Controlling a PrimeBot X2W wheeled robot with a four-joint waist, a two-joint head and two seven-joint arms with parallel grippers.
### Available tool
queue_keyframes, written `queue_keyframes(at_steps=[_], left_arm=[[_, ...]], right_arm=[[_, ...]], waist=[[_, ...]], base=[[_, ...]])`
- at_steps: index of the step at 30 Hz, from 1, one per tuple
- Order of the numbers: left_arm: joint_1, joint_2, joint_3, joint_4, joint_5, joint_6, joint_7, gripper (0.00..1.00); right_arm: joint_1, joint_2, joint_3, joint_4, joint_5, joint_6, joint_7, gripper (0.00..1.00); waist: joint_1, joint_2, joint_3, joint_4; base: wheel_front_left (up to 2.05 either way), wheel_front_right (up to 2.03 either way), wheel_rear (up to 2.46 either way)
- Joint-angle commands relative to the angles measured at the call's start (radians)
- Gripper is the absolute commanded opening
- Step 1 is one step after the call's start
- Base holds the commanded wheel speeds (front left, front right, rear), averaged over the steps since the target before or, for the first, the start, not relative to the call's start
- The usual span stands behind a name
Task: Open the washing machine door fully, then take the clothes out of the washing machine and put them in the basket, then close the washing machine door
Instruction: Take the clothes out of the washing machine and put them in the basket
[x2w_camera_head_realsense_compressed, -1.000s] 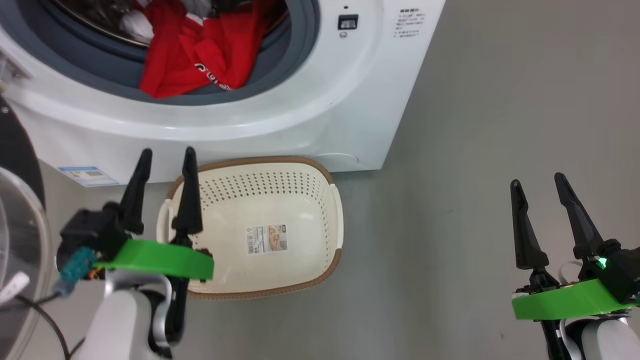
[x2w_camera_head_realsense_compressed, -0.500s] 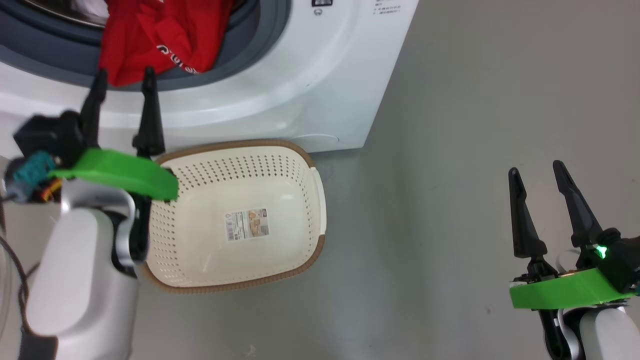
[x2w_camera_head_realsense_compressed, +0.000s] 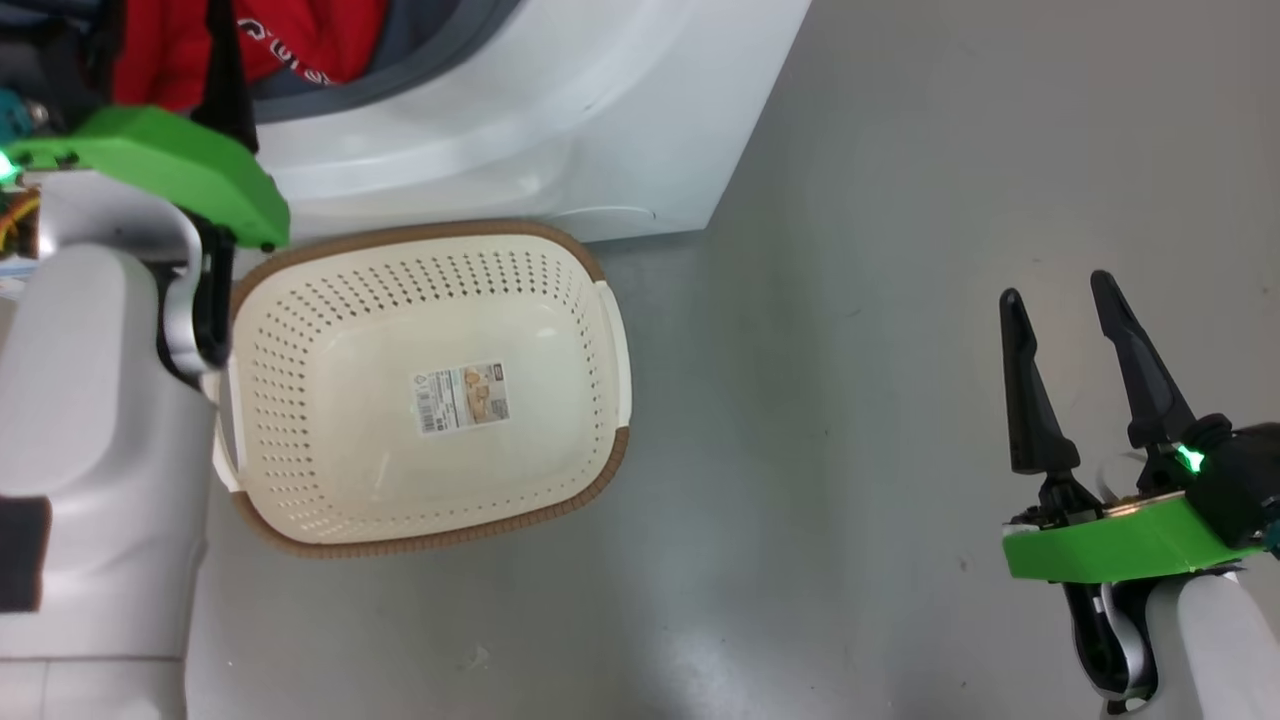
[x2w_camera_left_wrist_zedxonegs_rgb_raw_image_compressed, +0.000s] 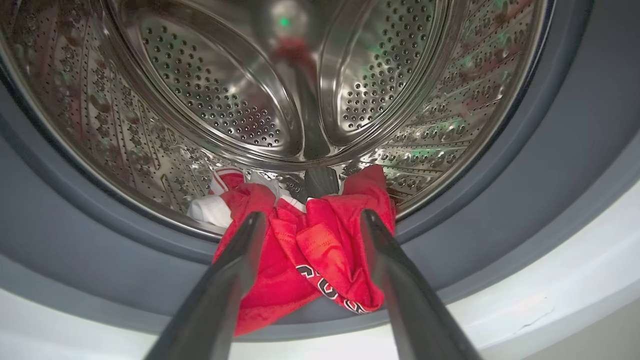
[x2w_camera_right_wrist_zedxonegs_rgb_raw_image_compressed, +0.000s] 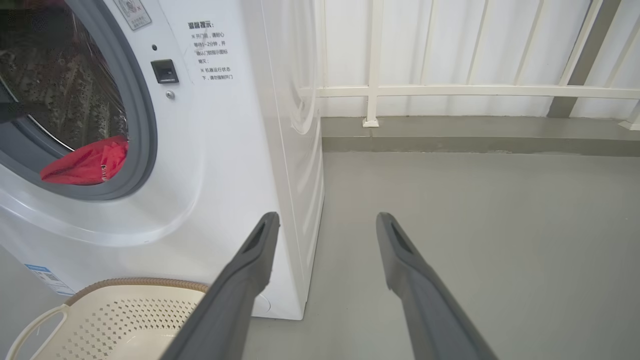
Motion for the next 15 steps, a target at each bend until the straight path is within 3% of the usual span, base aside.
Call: queue_keyframes(at_steps=[1,15], left_arm=[[-0.039,0.05,0.012,0.015,0.013,0.01,0.0,1.0],[-0.225,0.118,-0.018,0.31,0.053,0.042,-0.01,1.0]], right_arm=[[-0.018,-0.011,0.03,-0.022,0.0,0.006,-0.006,1.0],[-0.047,-0.011,0.08,0.001,0.009,0.006,-0.006,1.0]], waist=[[0.0,-0.0001,0.024,-0.012],[0.0,-0.0001,0.064,-0.073]], base=[[0.0,0.0,0.0],[0.0,0.0,0.0]])
